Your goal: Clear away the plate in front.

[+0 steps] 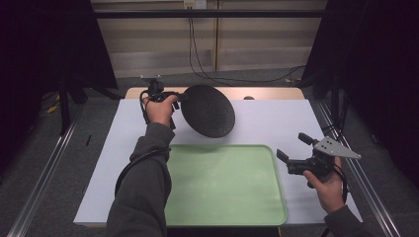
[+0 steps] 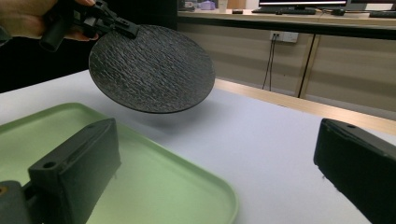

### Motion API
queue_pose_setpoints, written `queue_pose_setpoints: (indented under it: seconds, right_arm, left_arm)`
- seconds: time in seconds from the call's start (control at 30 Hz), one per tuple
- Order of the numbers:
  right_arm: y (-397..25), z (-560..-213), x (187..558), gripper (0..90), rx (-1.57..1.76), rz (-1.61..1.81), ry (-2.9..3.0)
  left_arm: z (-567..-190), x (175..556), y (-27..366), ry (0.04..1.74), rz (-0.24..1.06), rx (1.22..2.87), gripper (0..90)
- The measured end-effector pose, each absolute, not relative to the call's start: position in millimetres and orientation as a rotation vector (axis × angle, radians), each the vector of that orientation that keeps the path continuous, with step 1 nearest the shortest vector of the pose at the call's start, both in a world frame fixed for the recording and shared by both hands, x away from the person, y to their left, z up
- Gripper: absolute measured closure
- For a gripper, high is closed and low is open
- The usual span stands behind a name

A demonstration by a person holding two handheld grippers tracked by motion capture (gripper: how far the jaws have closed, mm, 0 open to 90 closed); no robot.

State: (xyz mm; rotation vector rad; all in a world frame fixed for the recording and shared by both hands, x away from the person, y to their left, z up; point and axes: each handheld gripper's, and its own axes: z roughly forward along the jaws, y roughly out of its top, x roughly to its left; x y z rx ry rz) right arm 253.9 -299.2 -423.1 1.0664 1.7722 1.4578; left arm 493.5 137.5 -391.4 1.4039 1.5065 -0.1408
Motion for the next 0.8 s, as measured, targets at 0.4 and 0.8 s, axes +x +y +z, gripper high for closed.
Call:
queue_pose_setpoints:
  seconds: [0.4, 0.8]
  right_arm:
    - [-297, -424, 253, 0.0, 1.011, 1.466, 1.811]
    - [-296, -425, 253, 0.0, 1.0, 1.46, 1.818]
  left_arm:
    - [-383, 479, 154, 1.491, -0.165, 1.445, 85.6]
    - [-376, 468, 155, 1.449, -0.21, 1.513, 85.6]
